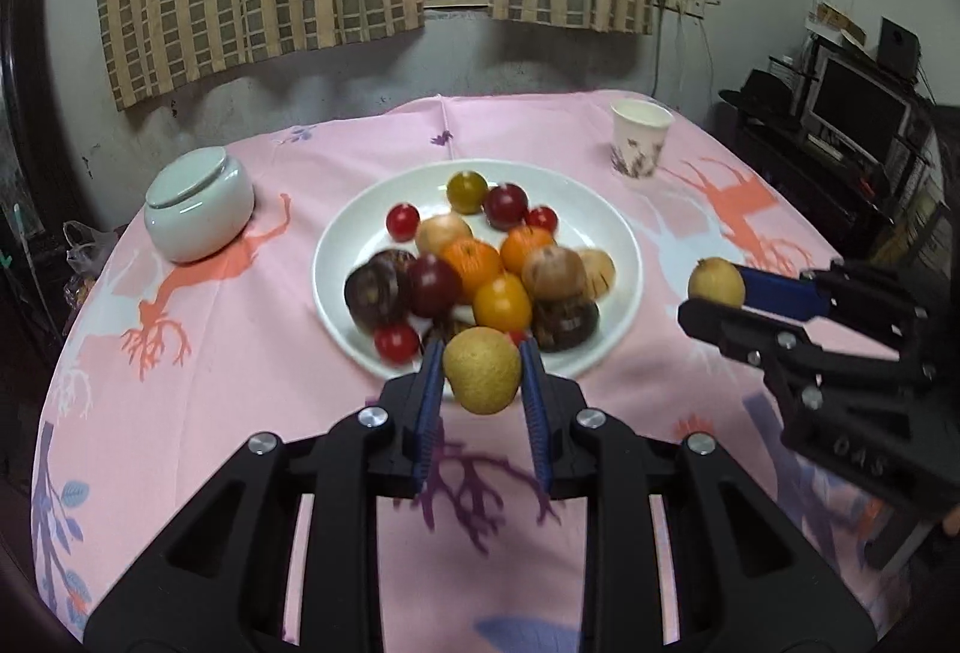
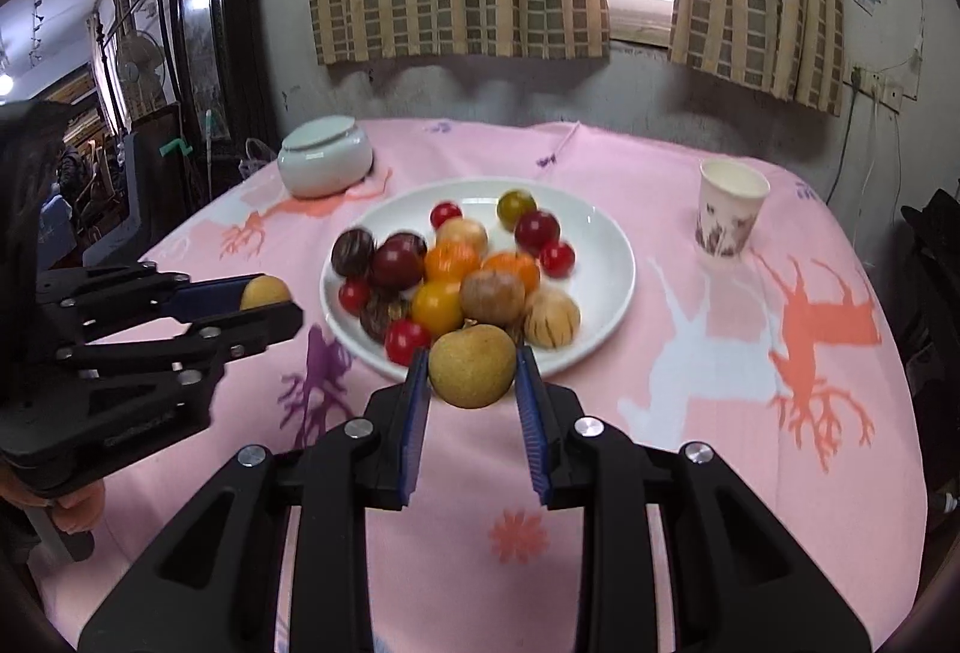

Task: Organize fruits
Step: 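Carry both yellow fruits onto the white plate and open both tools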

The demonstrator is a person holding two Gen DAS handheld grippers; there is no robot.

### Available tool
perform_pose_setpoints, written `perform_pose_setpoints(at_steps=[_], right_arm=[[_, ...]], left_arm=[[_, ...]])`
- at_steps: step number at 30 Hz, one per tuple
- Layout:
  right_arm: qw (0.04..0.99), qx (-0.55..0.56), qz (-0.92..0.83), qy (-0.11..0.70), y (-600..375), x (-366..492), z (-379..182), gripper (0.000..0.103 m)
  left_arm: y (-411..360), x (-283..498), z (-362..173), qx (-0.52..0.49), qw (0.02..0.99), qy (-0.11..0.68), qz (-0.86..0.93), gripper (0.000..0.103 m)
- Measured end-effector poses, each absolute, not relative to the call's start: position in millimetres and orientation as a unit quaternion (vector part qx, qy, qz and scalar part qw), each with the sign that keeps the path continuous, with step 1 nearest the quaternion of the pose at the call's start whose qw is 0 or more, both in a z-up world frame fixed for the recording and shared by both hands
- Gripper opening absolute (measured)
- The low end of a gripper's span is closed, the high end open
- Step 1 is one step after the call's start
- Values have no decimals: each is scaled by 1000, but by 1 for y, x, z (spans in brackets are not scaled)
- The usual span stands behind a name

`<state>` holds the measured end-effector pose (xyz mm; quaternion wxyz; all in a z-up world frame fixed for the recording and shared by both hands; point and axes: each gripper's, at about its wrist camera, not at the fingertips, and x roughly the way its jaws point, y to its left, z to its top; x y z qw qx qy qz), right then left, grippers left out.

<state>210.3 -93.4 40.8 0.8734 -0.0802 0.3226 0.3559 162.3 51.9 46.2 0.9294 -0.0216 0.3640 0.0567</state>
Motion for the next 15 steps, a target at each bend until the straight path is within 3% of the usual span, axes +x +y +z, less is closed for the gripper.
perform_pose_setpoints(at_steps=[13,14,15], right_arm=[[871,-68,326,360,-44,292,9,29],[869,-69,321,370,-41,297,5,30],[870,-68,310,377,-40,301,3,31]], left_arm=[[68,244,25,-17,921,378,89,26],[68,249,24,-11,922,373,101,29],[69,252,22,-6,921,368,127,43]])
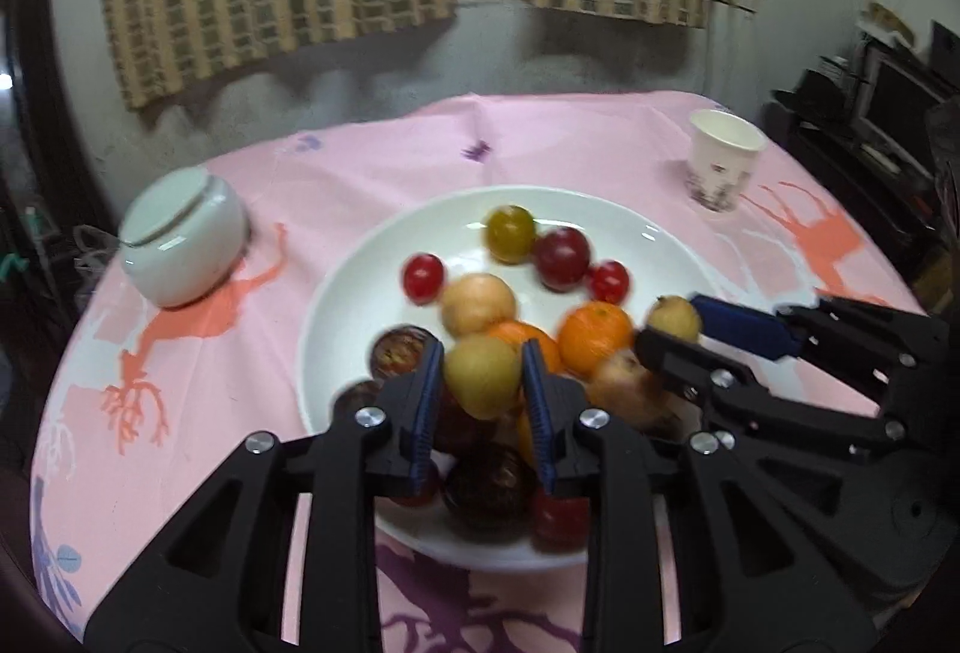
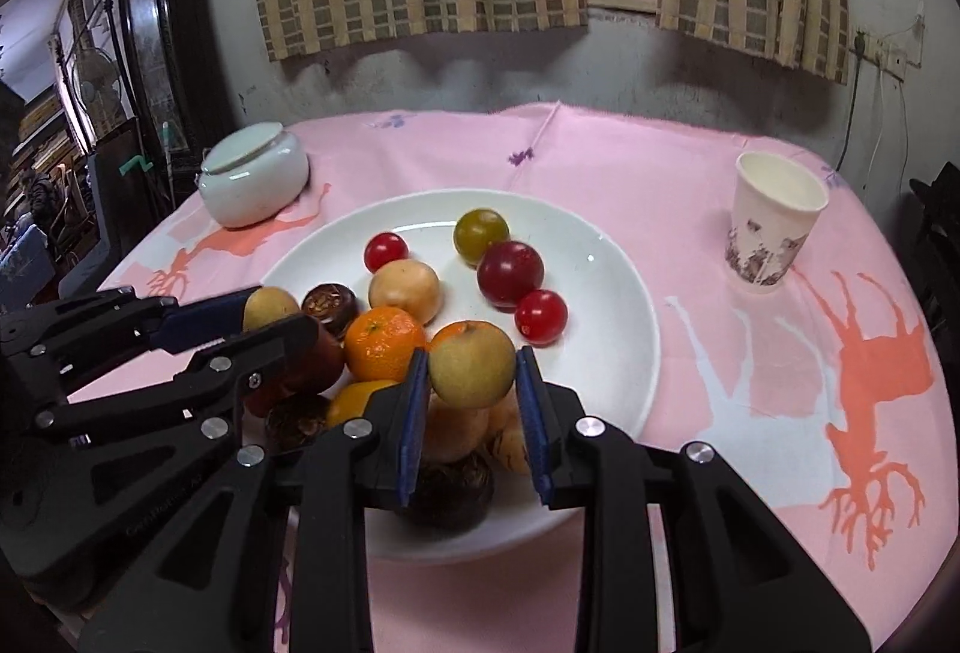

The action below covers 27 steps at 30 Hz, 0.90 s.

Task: Organize fruits
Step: 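Carry both yellow fruits onto the white plate and open both tools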

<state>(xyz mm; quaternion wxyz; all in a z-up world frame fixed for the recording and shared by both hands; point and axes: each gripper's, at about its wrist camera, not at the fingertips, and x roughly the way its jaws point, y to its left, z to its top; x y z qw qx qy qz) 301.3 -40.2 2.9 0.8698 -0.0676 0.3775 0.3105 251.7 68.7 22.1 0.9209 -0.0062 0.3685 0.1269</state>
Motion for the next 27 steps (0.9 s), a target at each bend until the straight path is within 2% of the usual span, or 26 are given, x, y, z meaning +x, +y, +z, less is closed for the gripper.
perform_pose_setpoints(at_steps=[1,2,3,6,10,11,20,27], right_arm=[[871,-63,299,385,-42,306,1,31],[871,-52,295,390,-46,309,1,31],[870,-46,298,391,-50,309,1,31],[873,-47,300,381,-59,302,5,36],[884,-26,293,364,-77,290,13,61],[882,-22,299,364,-81,285,16,61],[876,-50,319,358,-96,217,23,63],[879,-58,329,339,-111,161,29,64]], left_arm=[[71,254,21,-7,917,368,150,52],[75,255,19,-13,914,372,163,66],[78,255,18,-23,913,376,159,72],[78,247,21,-22,914,376,153,81],[79,232,27,-39,915,371,153,88],[80,228,28,-42,914,373,152,91],[69,177,38,-40,911,376,163,97],[60,137,43,-50,915,367,158,97]])
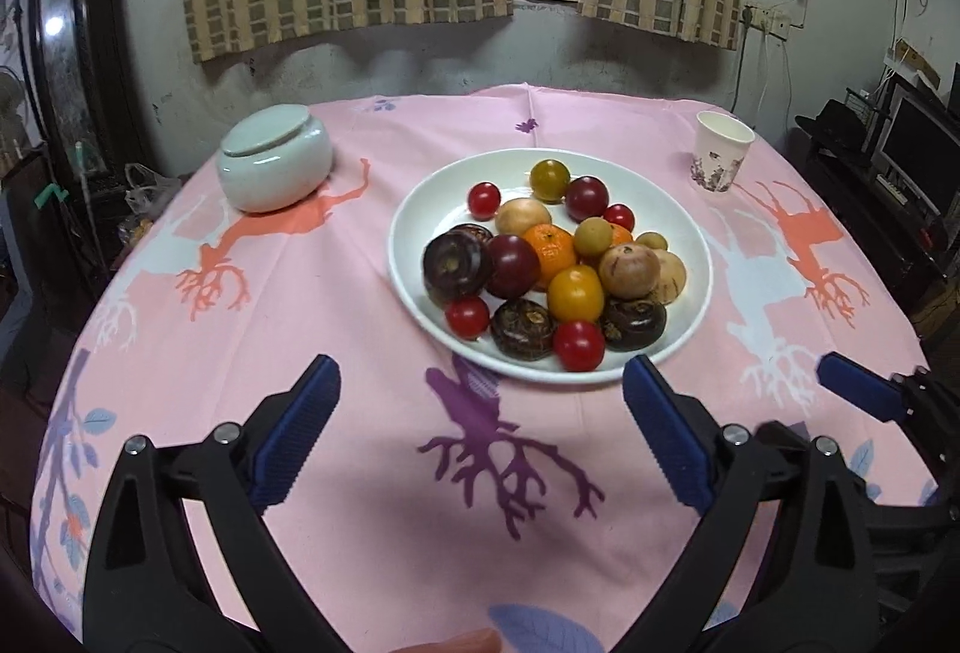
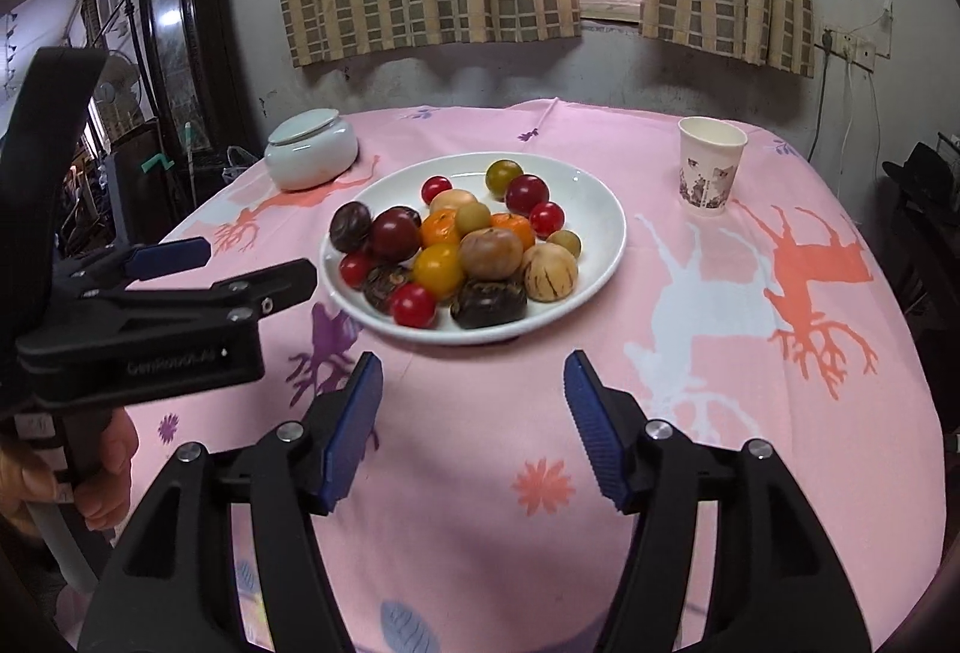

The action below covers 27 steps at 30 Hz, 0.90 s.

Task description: Organize fruits

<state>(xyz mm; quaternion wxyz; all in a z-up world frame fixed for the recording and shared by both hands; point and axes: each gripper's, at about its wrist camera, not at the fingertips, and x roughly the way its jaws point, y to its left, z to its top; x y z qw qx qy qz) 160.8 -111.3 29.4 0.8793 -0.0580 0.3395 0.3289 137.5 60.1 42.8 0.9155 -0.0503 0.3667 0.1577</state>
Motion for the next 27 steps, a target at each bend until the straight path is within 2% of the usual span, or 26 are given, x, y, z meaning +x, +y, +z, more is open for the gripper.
perform_pose_setpoints(at_steps=[13,23,27], right_arm=[[887,-27,317,336,-135,134,15,65],[878,-34,318,355,-136,138,-5,65],[882,-36,310,354,-136,138,-8,76]], left_arm=[[47,79,23,-42,915,367,164,98],[42,68,1,-34,908,382,170,100],[41,69,-10,-32,907,385,170,100]])
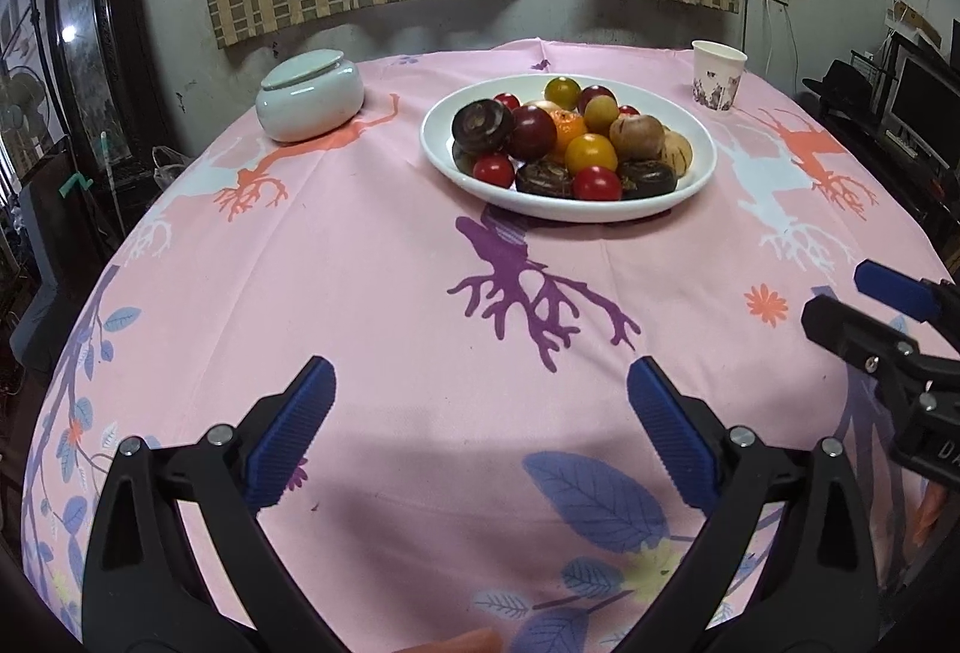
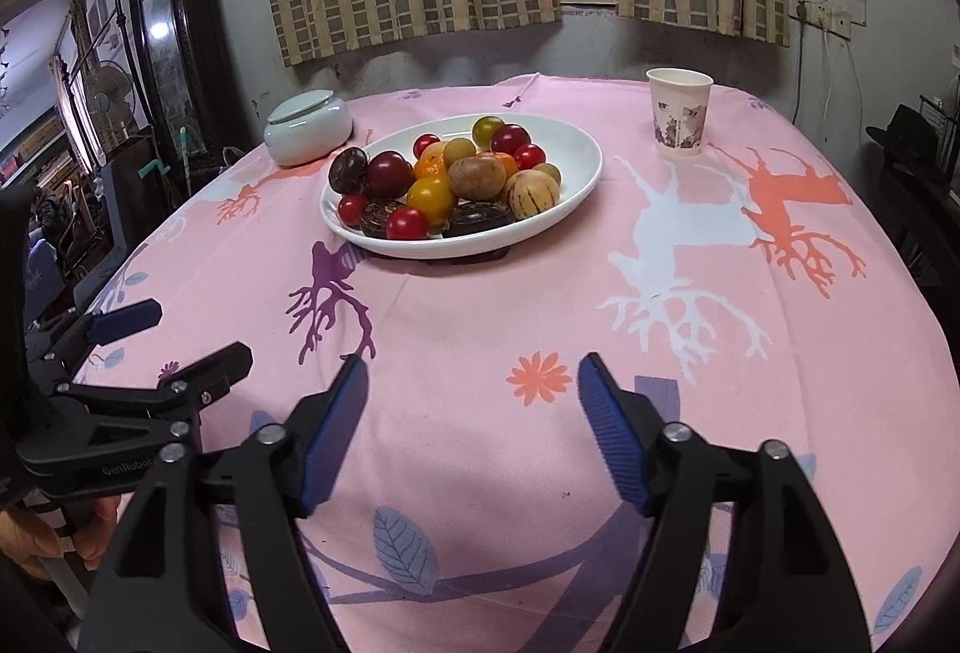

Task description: Organize fruits

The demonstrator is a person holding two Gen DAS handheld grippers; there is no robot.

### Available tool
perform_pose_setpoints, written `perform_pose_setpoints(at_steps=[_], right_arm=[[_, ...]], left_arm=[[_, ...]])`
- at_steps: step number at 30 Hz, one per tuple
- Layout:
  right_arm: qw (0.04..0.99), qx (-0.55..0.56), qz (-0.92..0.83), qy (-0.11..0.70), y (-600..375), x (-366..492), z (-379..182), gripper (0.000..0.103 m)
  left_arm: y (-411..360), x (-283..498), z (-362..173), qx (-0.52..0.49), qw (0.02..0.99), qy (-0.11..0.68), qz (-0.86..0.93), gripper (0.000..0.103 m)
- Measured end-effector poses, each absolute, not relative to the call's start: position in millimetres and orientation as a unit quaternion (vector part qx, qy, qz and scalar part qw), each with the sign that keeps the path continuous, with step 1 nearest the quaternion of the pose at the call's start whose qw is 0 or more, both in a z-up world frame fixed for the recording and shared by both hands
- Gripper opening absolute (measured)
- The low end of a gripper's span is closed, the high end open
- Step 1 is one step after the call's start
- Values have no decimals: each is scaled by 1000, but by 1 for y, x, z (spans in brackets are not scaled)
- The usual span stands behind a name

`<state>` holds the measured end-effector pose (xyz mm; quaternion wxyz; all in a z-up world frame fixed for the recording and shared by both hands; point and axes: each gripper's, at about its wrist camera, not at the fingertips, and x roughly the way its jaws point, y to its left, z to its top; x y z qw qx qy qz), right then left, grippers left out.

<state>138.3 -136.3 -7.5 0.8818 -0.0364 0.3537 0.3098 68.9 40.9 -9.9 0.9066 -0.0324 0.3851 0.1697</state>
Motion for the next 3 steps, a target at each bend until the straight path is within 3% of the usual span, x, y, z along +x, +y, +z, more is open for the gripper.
perform_pose_setpoints(at_steps=[3], right_arm=[[881,-35,304,359,-137,140,-10,84]], left_arm=[[43,69,-14,-38,905,392,160,100]])
